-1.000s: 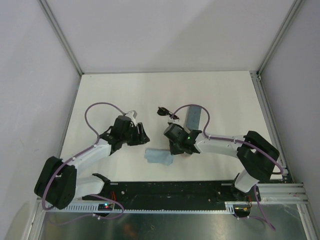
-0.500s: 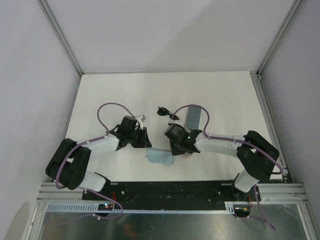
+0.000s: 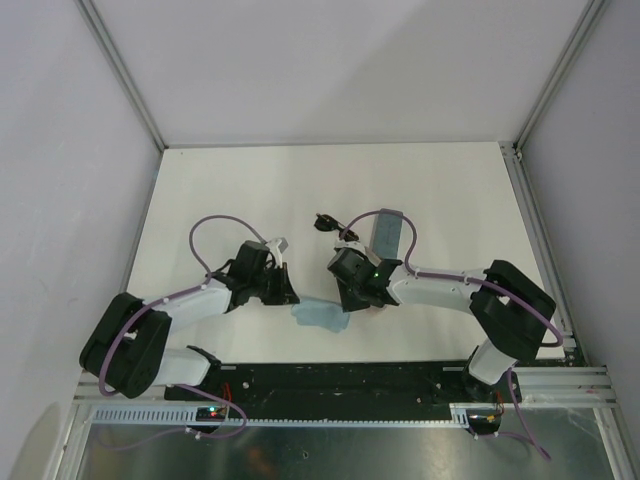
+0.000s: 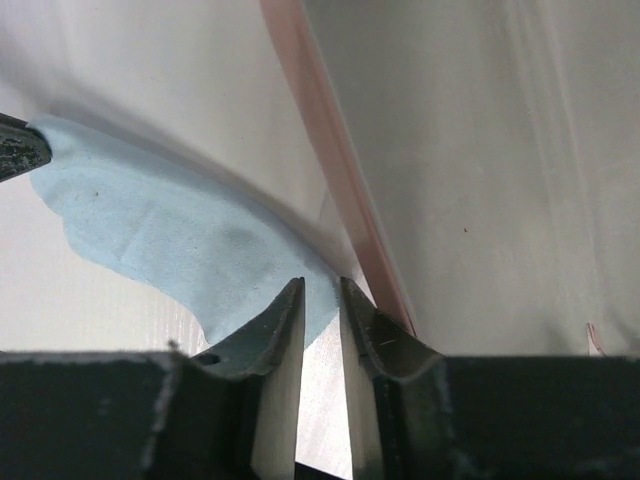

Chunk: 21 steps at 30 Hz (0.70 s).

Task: Organize the sunglasses
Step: Pick up the corner of the glasses cleaning cloth from the center of the board.

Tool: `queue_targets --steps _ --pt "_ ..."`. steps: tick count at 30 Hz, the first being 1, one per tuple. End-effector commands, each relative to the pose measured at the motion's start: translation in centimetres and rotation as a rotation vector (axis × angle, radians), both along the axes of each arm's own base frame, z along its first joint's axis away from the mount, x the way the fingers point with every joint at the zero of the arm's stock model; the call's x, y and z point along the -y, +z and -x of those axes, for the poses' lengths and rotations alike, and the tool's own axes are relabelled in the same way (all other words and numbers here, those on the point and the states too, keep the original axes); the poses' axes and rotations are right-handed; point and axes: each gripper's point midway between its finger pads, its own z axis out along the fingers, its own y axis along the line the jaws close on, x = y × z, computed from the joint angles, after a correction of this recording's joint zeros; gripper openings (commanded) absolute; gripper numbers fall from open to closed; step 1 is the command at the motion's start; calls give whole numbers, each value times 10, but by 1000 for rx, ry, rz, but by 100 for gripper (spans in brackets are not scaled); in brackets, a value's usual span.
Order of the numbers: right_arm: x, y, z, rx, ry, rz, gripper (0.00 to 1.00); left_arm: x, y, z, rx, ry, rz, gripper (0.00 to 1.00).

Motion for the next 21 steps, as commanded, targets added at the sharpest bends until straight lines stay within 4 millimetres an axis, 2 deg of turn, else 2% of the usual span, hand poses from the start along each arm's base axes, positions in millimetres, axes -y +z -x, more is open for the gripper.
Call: queue_targets --steps 1,6,9,12,13,15,17,19,21 --pt "-10 18 -12 48 2 -27 29 6 17 -13 58 19 27 1" --pt "-6 30 -8 81 -11 -9 34 11 35 -36 113 57 28 0" --pt "-9 35 2 91 4 -6 35 10 40 -46 130 91 23 0" --pt "-15 30 15 77 11 1 35 8 43 -51 132 118 25 1" --pt "-17 27 21 70 16 7 34 8 42 -50 127 120 25 5" --pt "-22 22 28 66 11 11 33 7 39 -46 118 118 25 29" --pt "-29 18 36 64 17 6 33 3 34 -42 114 124 15 47" --pt "-36 15 39 63 23 -5 33 -3 31 -40 117 143 3 56" --pt "-42 13 41 63 34 -20 34 -9 29 -39 113 164 -1 59"
